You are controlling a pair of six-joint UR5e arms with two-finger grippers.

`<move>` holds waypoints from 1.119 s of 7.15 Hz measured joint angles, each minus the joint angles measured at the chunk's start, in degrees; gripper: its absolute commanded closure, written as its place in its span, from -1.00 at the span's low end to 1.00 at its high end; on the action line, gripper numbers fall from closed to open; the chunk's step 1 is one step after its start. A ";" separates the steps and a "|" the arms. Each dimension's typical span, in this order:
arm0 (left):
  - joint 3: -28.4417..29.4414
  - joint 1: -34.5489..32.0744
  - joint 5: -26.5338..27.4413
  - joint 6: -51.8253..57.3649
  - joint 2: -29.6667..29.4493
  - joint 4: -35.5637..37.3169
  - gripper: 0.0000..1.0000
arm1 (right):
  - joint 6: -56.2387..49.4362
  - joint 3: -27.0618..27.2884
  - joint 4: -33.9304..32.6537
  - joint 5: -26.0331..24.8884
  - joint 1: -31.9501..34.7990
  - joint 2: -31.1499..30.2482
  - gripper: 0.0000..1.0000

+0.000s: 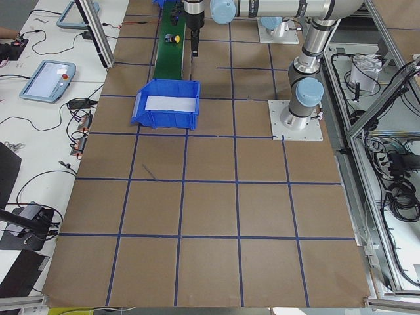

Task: Transport two buttons from left to right
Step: 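Lift the red button and place it into the blue bin near the right arm, then move the right gripper back over the belt and grasp the yellow button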

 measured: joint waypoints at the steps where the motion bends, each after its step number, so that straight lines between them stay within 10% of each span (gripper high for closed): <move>1: 0.02 -0.06 -0.03 -0.03 -0.03 0.03 -1.00 | -0.20 -0.81 0.82 -0.36 0.33 -0.83 -0.83; 8: -0.11 -0.25 0.09 -0.48 0.06 -0.03 -1.00 | 20.16 -0.34 15.54 1.23 26.03 -10.96 -1.00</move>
